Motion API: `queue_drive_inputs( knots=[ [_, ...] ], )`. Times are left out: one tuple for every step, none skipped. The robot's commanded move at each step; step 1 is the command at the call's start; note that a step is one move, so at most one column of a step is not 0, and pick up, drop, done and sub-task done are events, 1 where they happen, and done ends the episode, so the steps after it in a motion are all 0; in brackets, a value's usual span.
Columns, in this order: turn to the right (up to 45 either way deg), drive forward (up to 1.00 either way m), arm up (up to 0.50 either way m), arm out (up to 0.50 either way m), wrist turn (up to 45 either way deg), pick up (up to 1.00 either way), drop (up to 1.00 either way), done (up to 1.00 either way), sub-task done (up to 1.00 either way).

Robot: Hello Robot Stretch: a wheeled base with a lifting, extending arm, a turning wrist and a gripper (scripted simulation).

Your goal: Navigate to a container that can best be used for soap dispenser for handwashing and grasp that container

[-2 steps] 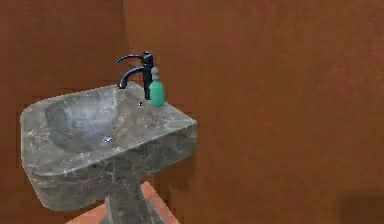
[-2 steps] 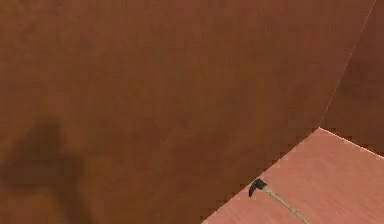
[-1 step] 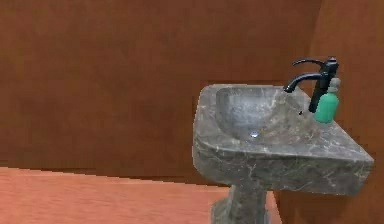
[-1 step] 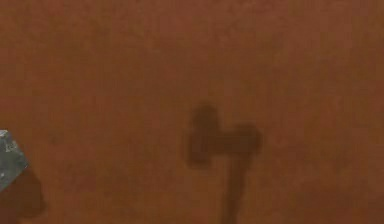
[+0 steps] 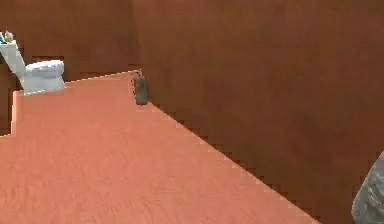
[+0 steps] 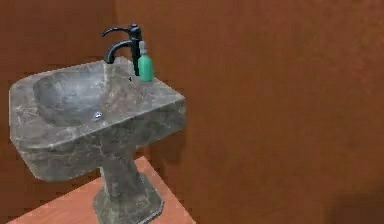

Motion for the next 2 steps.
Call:
queue_drive_inputs(
  knots=[
    [45.0,0.00,0.00,0.00,0.0,0.00,0.00,0.00,0.00],
    [21.0,0.00,0.00,0.00,0.0,0.00,0.00,0.00,0.00]
  ],
)
